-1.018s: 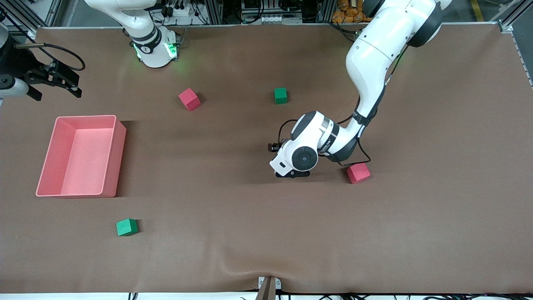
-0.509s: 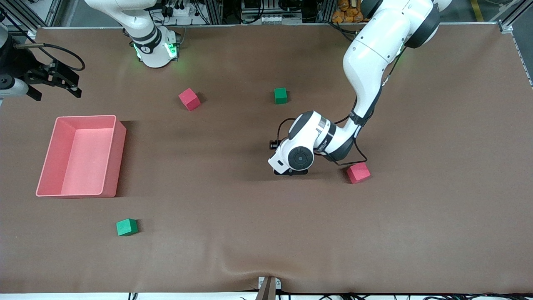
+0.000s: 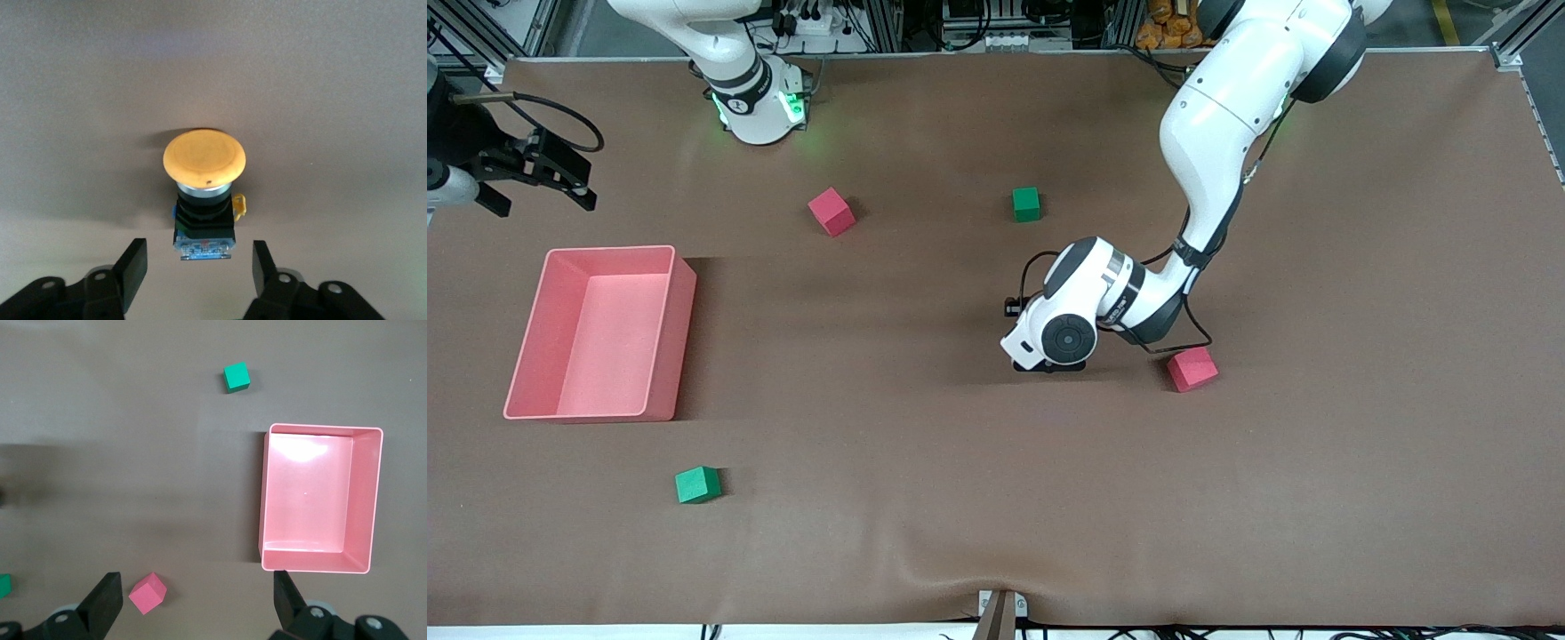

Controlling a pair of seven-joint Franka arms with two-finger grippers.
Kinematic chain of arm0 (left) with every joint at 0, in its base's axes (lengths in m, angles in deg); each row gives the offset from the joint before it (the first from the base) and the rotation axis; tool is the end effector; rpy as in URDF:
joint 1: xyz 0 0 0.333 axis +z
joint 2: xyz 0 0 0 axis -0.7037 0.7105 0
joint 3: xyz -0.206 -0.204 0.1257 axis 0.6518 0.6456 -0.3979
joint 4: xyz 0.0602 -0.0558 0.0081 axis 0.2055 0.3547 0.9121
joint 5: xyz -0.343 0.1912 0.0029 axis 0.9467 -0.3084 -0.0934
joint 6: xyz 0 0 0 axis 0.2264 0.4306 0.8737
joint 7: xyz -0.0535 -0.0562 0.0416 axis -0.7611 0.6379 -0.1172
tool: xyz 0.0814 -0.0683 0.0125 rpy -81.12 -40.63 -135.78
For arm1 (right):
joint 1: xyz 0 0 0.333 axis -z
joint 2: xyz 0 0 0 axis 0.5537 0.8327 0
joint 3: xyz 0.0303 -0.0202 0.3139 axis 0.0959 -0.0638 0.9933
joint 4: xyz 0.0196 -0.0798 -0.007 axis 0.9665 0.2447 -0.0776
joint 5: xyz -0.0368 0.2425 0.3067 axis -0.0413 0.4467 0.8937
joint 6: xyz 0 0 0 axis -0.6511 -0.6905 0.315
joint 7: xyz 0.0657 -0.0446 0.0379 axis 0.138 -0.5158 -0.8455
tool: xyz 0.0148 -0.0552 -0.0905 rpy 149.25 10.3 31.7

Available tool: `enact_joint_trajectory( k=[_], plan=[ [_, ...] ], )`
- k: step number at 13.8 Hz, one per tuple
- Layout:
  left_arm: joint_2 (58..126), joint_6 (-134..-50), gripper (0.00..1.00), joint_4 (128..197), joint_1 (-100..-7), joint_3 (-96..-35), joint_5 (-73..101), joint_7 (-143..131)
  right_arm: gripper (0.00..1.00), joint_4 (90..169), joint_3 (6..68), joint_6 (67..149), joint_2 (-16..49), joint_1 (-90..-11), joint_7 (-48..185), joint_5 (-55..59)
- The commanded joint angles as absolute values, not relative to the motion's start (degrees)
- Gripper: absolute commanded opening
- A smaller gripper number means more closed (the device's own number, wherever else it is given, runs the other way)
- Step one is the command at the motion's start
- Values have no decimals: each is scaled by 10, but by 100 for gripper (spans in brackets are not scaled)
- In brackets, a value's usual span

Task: Place and upright button with both arms
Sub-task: 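Lower the left gripper and grasp the button body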

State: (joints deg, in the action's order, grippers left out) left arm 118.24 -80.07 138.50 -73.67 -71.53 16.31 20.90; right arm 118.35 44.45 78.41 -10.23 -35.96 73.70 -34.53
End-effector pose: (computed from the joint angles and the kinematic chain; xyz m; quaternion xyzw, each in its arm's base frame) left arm 0.5353 -0.4507 0.1791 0.9671 0.0004 -0.2524 0.0308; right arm 0.5251 0.0416 0.6753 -0.9992 -0.0362 -0.0195 0.0007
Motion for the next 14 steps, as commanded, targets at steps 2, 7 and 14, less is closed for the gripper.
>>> enact_joint_trajectory(
  k=[2, 7, 14],
  plan=[
    [1189, -790, 68, 1371, -742, -721, 169, 200, 100, 1158, 447, 776, -87, -355, 731, -353],
    [1195, -806, 68, 1370, -742, -721, 168, 199, 100, 1155, 447, 776, -84, -355, 731, -352],
    [1199, -810, 62, 1370, -741, -723, 168, 193, 100, 1155, 447, 776, -84, -357, 731, -353]
  ],
)
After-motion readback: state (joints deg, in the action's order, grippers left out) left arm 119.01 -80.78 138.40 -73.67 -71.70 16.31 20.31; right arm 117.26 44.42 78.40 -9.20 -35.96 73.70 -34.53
